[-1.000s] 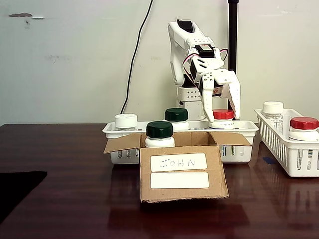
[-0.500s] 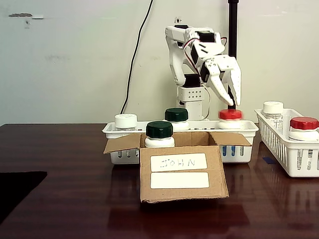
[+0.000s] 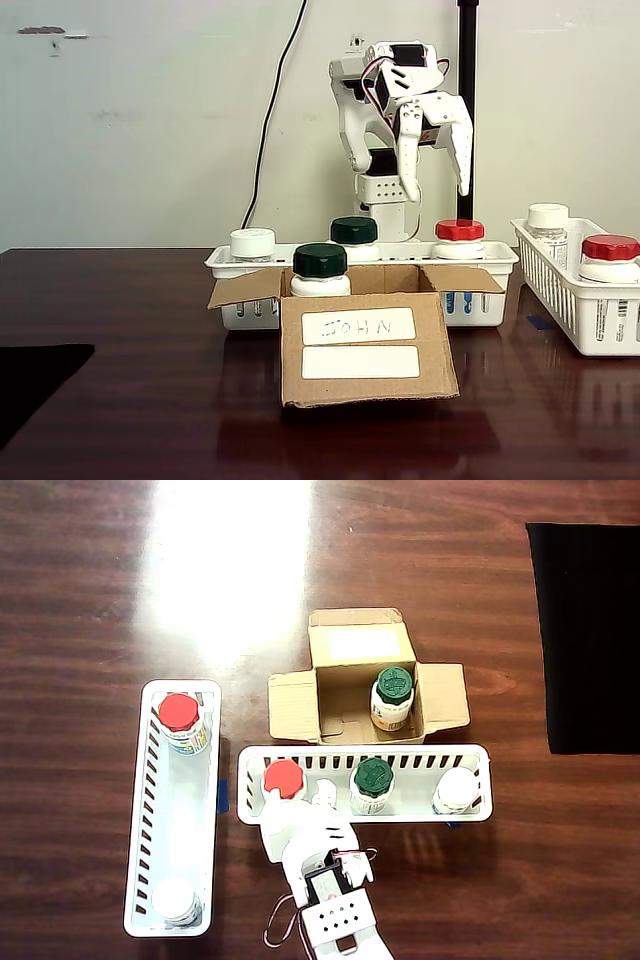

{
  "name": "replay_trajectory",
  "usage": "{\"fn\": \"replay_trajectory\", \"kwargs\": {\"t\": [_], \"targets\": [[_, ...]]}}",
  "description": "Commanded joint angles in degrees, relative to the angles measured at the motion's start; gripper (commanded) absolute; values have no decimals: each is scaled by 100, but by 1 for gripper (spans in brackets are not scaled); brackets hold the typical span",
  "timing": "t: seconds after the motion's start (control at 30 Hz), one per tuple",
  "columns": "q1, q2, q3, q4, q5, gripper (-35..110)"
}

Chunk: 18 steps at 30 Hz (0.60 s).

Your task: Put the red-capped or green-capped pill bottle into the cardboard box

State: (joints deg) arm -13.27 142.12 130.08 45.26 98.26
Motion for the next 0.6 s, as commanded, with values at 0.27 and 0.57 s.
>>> {"fn": "replay_trajectory", "kwargs": {"t": [0.27,0.57], "targets": [[-369,-598,396,-1503,-44,89],[-650,-1204,562,-2232,-308,89]]}}
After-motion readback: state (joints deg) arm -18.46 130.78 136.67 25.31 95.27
